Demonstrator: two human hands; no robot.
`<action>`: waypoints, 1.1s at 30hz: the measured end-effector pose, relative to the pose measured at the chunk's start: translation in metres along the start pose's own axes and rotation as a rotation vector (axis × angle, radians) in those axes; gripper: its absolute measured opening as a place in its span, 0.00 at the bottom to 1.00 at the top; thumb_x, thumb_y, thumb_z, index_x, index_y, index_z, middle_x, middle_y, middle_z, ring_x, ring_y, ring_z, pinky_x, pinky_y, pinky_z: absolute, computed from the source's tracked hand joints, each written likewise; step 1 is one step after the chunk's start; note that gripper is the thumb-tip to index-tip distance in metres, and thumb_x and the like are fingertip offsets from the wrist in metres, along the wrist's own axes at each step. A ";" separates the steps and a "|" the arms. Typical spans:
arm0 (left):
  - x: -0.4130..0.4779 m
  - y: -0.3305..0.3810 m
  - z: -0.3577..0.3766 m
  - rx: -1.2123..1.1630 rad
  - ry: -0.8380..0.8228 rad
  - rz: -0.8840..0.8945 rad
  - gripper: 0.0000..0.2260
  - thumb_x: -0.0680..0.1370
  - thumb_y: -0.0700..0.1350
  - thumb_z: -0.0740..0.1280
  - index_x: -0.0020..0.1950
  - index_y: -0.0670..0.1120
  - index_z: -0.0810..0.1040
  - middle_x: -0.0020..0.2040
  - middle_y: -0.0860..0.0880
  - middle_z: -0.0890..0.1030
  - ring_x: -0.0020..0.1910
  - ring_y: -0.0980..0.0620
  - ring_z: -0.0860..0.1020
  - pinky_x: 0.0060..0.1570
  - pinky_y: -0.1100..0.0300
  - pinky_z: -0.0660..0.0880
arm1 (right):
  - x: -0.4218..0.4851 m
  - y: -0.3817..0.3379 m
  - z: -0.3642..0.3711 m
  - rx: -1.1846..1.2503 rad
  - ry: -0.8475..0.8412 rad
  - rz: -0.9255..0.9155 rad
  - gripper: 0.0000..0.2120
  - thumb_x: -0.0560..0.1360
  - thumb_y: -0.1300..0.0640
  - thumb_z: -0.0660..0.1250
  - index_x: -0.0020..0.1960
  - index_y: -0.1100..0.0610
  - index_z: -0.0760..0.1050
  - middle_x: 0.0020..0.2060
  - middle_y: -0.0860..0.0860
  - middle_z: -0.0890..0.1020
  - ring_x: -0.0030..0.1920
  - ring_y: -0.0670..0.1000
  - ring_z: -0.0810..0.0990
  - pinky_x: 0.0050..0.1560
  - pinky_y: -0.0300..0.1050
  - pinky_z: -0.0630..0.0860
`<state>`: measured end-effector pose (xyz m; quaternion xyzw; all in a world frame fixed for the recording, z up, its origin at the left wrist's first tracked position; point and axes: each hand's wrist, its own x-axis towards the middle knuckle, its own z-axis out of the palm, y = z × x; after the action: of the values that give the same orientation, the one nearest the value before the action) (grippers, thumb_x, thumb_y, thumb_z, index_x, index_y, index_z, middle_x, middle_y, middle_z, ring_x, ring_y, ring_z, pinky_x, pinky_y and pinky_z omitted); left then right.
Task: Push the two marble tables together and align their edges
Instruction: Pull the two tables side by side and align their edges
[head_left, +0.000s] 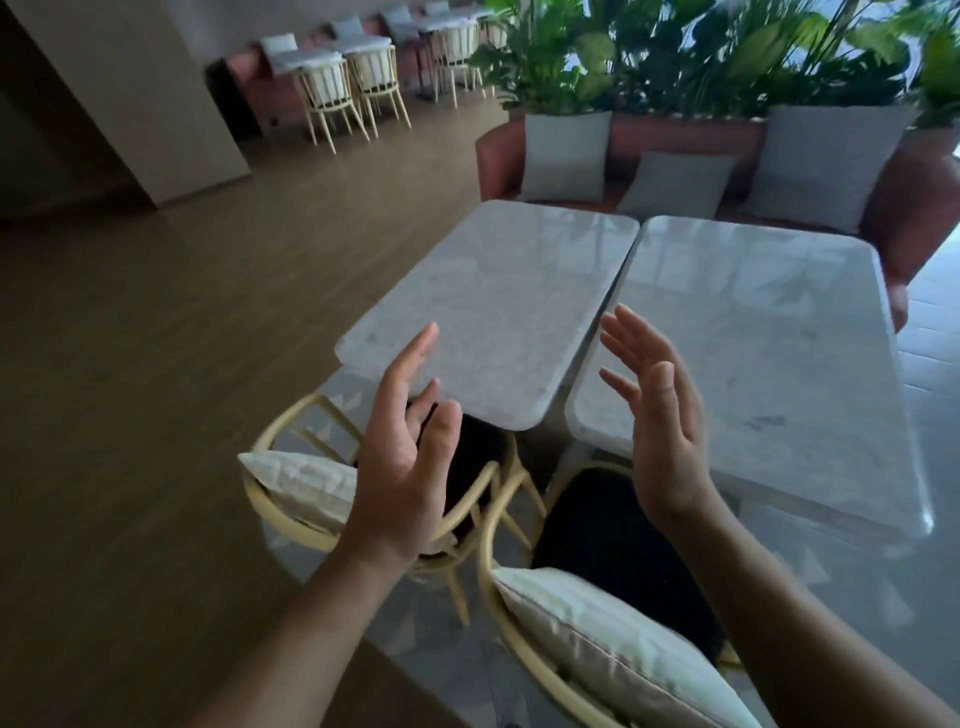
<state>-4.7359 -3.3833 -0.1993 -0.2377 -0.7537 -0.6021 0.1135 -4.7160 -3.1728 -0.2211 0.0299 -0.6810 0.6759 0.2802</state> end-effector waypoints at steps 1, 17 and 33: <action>0.010 -0.005 -0.007 -0.006 -0.018 0.003 0.38 0.81 0.70 0.58 0.81 0.43 0.64 0.82 0.51 0.68 0.80 0.62 0.66 0.76 0.60 0.68 | 0.005 0.001 0.009 -0.004 0.010 0.002 0.32 0.80 0.26 0.57 0.75 0.45 0.71 0.76 0.54 0.76 0.77 0.55 0.75 0.75 0.68 0.72; 0.157 -0.180 0.003 -0.353 -0.392 -0.165 0.33 0.77 0.74 0.62 0.77 0.59 0.65 0.80 0.54 0.69 0.80 0.58 0.67 0.79 0.46 0.67 | 0.052 0.131 0.075 -0.111 0.562 0.392 0.41 0.72 0.19 0.60 0.76 0.42 0.69 0.75 0.49 0.76 0.76 0.51 0.75 0.76 0.55 0.72; 0.118 -0.409 0.079 -0.360 -0.243 -1.068 0.37 0.73 0.66 0.70 0.75 0.43 0.73 0.72 0.41 0.78 0.67 0.49 0.79 0.72 0.48 0.73 | 0.031 0.392 -0.014 0.338 1.261 1.087 0.41 0.80 0.38 0.72 0.84 0.54 0.60 0.81 0.59 0.66 0.79 0.68 0.69 0.74 0.67 0.72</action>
<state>-5.0305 -3.3472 -0.5146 0.0929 -0.6625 -0.6631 -0.3357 -4.9017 -3.1160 -0.5629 -0.6423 -0.2071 0.6993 0.2357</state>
